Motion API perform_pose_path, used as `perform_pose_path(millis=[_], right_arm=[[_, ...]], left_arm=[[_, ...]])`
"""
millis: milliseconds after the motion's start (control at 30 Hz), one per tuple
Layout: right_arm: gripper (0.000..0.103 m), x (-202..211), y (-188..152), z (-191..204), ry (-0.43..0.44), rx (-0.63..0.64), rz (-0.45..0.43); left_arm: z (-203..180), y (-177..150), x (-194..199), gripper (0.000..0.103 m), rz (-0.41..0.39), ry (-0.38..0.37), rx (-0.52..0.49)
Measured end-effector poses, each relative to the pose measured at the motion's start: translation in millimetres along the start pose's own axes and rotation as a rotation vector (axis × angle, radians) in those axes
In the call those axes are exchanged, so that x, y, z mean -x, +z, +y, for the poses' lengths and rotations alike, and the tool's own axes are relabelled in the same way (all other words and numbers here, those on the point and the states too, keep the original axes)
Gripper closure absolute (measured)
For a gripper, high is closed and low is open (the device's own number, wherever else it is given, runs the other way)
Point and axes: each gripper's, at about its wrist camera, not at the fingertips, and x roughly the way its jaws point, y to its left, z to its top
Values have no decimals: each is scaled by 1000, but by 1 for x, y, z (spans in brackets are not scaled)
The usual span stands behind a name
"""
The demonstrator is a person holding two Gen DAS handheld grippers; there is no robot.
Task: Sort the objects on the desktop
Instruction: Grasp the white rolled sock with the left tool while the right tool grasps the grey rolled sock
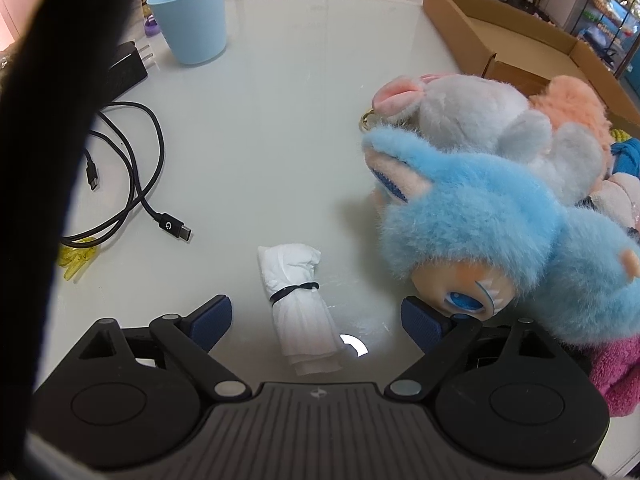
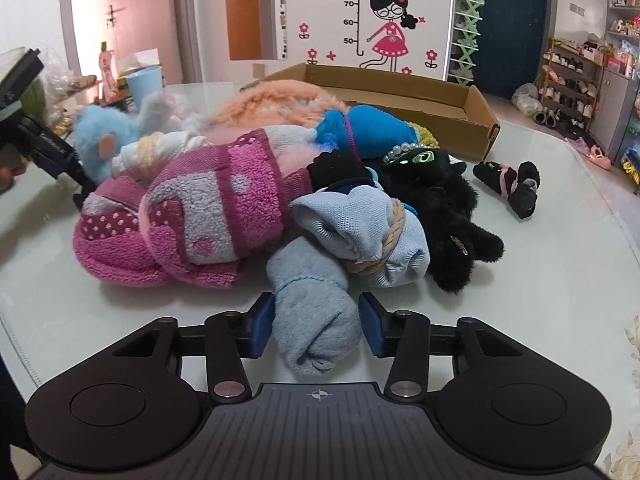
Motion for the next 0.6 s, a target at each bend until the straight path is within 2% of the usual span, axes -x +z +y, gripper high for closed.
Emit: perform_pose_path(millis=[133,233,300,433,600], right_arm=[[55,-2,2,3,3,5,-3],[57,-3,2,8,-3,29,-4],[57,-3,2,9,-3,37,-5],[57,-4,2,8,0,36,-3],[58,-3,2,8,1,36,-3]], left_arm=[[4,0,-1,14,-1,4,4],[5,-2,1,19,-8,5,-3],[5,-3,3,27,-9,3,-10],[1,-2,9,71,3,-9,-31],[-5,-4,12,76,10,-25,-25]])
